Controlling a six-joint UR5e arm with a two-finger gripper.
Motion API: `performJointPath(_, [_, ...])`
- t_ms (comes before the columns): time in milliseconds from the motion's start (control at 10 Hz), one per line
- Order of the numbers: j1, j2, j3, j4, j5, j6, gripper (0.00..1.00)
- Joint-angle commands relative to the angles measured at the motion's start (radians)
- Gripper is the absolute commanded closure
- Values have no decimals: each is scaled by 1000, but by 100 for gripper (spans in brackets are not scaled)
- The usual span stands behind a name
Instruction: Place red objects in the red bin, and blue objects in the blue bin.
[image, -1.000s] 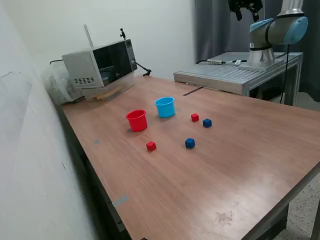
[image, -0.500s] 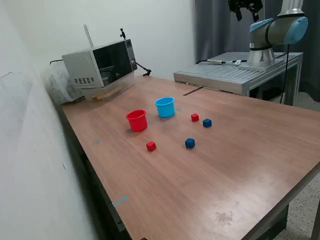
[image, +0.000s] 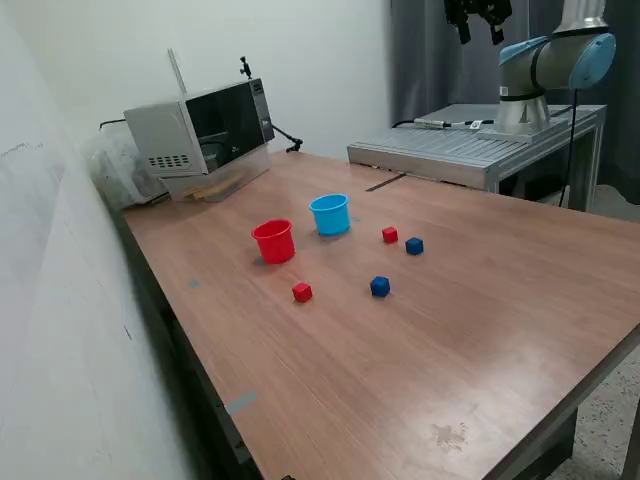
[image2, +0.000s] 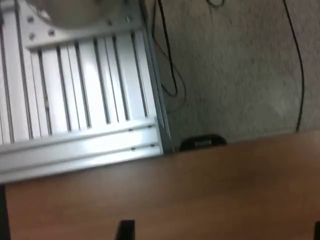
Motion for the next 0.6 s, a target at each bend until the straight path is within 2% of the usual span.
performJointPath(0, [0, 97, -40, -170, 48, 7, 0])
performJointPath(100, [4, 140, -49, -259, 48, 1, 0])
performJointPath(300, [36, 241, -103, -346, 48, -13, 0])
performJointPath(500, [50, 314, -114, -479, 48, -51, 0])
